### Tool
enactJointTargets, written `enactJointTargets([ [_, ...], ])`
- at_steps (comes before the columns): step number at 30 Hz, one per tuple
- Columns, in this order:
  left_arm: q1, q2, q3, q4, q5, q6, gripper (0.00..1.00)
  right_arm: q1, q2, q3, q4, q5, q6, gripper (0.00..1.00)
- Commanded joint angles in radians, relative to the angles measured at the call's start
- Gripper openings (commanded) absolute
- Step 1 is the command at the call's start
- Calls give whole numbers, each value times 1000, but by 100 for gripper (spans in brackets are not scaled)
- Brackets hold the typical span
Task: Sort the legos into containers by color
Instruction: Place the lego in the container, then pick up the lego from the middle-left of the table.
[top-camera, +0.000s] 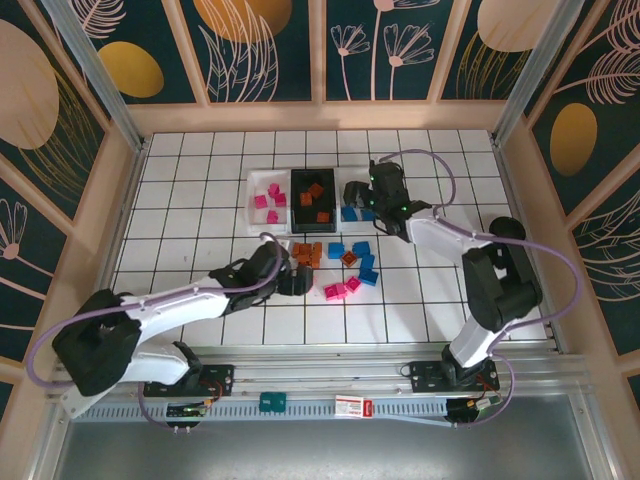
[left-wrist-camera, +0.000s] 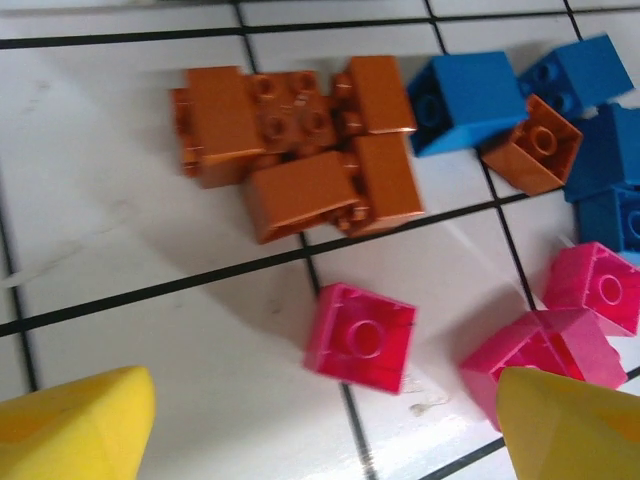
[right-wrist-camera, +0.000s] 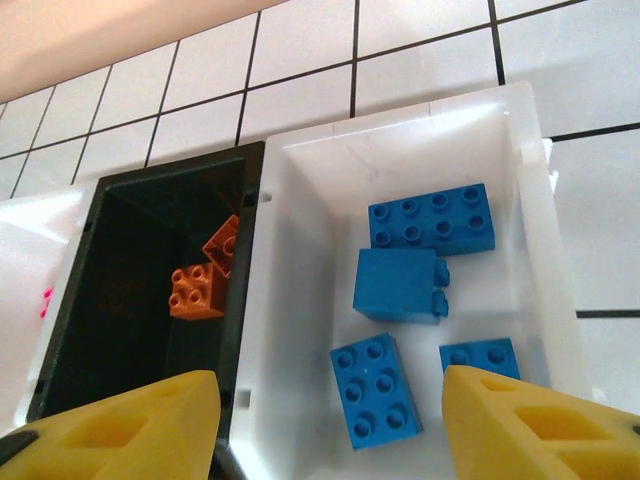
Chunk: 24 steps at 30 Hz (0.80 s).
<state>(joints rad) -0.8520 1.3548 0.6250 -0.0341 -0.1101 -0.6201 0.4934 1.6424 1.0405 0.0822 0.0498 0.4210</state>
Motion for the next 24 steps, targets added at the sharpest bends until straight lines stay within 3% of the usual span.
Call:
enactJointTargets([
  [1,-53,93,69,-5,-76,62,83,19,-64,-68,38,-10,18,61],
  [8,-81,260,152,-40,-199,82,68,28,-176,-190,62,-16,44,61],
  [15,-81,336,179,-27,-188,92,55,33,-274,-270,62,1,57,61],
  [20,-81,318,155,-14,-166,74,39,33,-317,-300,54,14,59,61],
  [24,-81,250,120,-8,-155,50,34,34,-342,-331,60,9,71,61],
])
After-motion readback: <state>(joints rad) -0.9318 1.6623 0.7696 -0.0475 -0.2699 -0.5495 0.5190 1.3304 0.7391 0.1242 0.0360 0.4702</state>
